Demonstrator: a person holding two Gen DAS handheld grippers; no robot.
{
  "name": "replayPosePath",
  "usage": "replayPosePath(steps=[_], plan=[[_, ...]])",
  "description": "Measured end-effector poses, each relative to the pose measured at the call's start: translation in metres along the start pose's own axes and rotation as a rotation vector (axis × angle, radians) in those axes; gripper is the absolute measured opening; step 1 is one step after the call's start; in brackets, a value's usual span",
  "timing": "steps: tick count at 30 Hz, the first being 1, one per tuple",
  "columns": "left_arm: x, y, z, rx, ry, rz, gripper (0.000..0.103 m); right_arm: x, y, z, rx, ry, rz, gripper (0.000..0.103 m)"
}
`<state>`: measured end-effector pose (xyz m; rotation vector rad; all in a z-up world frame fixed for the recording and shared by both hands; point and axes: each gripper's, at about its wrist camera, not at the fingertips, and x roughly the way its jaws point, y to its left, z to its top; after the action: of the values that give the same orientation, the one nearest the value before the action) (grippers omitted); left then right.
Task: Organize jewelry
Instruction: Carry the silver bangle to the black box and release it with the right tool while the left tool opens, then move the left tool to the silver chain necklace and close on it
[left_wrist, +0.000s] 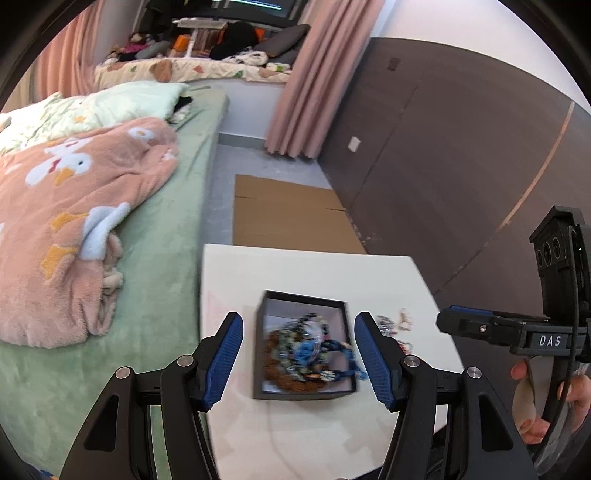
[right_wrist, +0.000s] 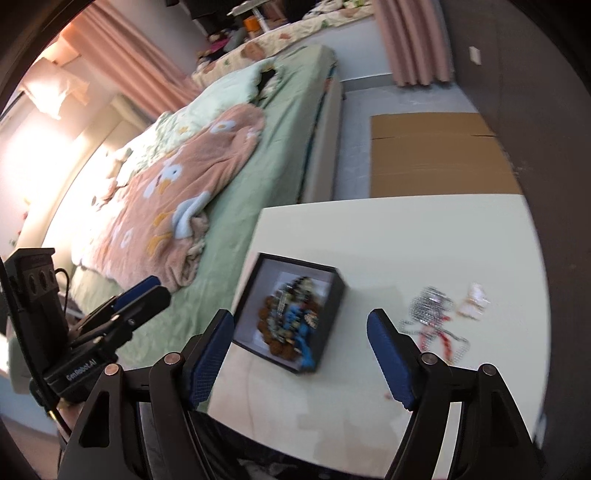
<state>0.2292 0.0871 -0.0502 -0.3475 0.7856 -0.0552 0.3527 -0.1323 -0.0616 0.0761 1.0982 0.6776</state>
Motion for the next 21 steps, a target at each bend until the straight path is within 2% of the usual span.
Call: replayPosePath(steps=[6,10,13,16,17,19,21], plan=[[-0.013,-0.036,-0.005,0.061,-0.004,-0.056,0.064,-0.050,-0.021,-0.014,0.056,-0.023,-0.095,0.075],[-0.019,-0.056,-0.008,0.106,-0.004,-0.058,0.064,-0.069,-0.033,-0.020,0.093,-0.045,-0.135,0.076],[-0.018,-0.064,-0.012,0.120,0.011,-0.042,0.064,-0.075,-0.048,-0.030,0.156,-0.086,-0.134,0.078],[-0.014,-0.073,-0.017,0.157,0.053,-0.038,0.064,-0.070,-0.063,-0.044,0.199,-0.117,-0.085,0.081],[-0.013,-0.077,-0.019,0.175,0.062,-0.033,0.065,-0.066,-0.069,-0.048,0.209,-0.119,-0.064,0.081],[-0.012,-0.083,-0.023,0.197,0.072,-0.016,0.074,-0.059,-0.080,-0.052,0.230,-0.121,-0.060,0.081],[-0.012,-0.090,-0.024,0.218,0.067,-0.006,0.088,-0.057,-0.089,-0.053,0.235,-0.121,-0.099,0.081]])
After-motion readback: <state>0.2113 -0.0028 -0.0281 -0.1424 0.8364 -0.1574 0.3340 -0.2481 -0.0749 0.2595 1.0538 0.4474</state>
